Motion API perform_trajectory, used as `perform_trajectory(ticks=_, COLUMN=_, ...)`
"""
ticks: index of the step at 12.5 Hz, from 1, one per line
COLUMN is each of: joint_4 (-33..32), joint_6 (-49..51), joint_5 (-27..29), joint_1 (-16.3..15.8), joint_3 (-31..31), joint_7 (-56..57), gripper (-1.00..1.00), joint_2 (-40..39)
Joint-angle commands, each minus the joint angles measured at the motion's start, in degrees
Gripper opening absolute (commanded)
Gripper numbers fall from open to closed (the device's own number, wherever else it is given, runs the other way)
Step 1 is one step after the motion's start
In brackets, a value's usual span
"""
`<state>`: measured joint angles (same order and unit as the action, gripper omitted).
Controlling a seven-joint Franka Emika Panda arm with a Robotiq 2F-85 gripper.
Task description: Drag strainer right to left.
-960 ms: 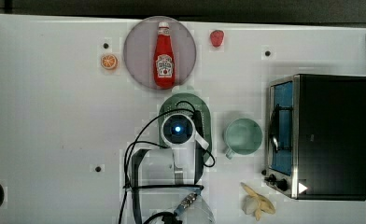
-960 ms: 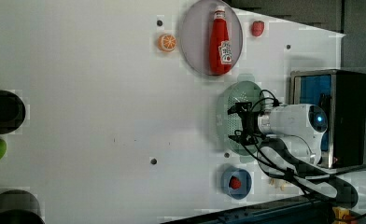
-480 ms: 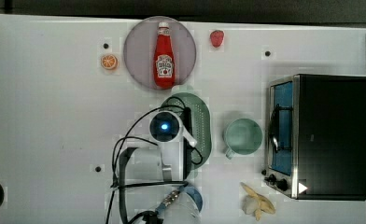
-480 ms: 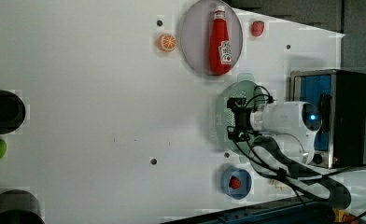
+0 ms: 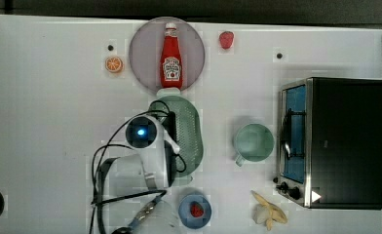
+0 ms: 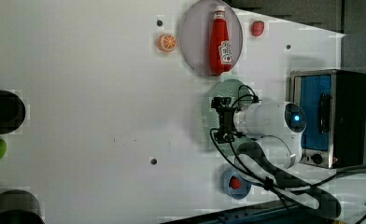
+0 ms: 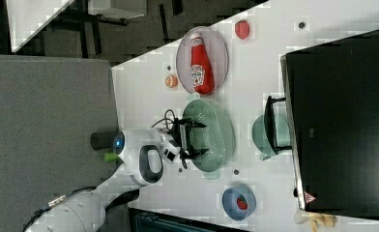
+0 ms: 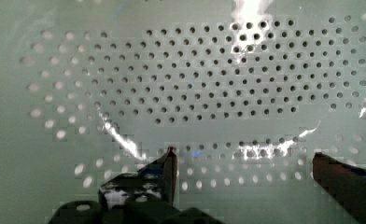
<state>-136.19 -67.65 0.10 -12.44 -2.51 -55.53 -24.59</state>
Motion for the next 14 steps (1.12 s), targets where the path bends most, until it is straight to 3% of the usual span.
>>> perform_trajectory(ticks=1, joint_4=1.57, joint_6=0.28, joint_5=0.58, joint_1=-4.79, joint_3=-0.98, joint_7=-5.63, gripper=1.00, joint_2=-0.41)
perform_trajectory(ticks=6, joint_4=6.05, joint_6=1.32, joint_5=5.38, joint_1=-9.14, joint_3=-1.55, joint_7=-5.80, gripper=1.00, joint_2=-3.10)
perform_trajectory(ticks=14, joint_4=12.06, joint_6=4.54, joint_5=6.25, joint_1=-16.11, joint_3=-1.46, joint_7=-13.05, gripper=1.00, joint_2=-5.60)
